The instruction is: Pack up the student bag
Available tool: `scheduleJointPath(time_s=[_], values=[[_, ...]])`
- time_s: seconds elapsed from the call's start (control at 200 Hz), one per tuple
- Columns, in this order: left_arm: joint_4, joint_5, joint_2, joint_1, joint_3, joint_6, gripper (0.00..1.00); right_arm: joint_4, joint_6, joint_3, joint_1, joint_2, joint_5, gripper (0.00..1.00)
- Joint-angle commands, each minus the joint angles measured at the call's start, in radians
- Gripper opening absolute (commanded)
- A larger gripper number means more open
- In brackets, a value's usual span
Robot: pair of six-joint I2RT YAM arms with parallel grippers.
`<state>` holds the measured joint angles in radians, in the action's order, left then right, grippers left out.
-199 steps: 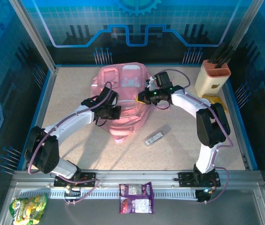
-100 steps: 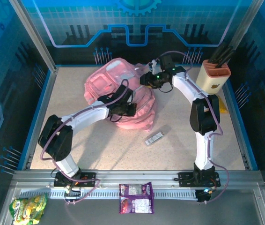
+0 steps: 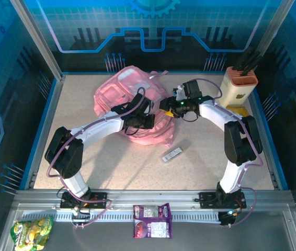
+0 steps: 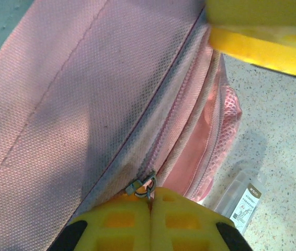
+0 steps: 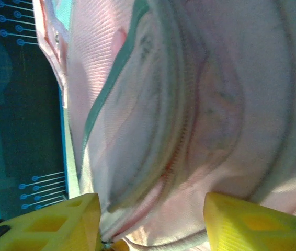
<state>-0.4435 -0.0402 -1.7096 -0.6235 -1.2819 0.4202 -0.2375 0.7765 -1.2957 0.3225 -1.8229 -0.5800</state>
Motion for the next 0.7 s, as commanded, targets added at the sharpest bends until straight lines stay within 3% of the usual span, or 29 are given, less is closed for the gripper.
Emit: scheduleJointPath(time_s=[0.0, 0.165, 0.44, 0.61, 0.695], values=[[0.028, -0.11, 0.0, -0.007, -0.02, -0.013, 0.0, 0.135, 0.095, -0.011, 0.043, -0.027, -0.038, 0.54], [-0.02, -0.107, -0.003, -0.008, -0.025, -0.047, 0.0, 0.091, 0.052, -0.056, 0.05, -0.048, 0.031, 0.42], [-0.12, -0.057, 0.046, -0.008, 0.012, -0.091, 0.0, 0.02, -0.083, -0.141, 0.001, -0.067, 0.065, 0.0], [-0.159, -0.068, 0.108, -0.008, 0.087, -0.12, 0.0, -0.025, -0.174, -0.238, -0.055, -0.125, 0.021, 0.0], [-0.207, -0.01, 0.12, -0.008, 0.111, -0.138, 0.0, -0.041, -0.205, -0.276, -0.077, -0.145, 0.009, 0.0]])
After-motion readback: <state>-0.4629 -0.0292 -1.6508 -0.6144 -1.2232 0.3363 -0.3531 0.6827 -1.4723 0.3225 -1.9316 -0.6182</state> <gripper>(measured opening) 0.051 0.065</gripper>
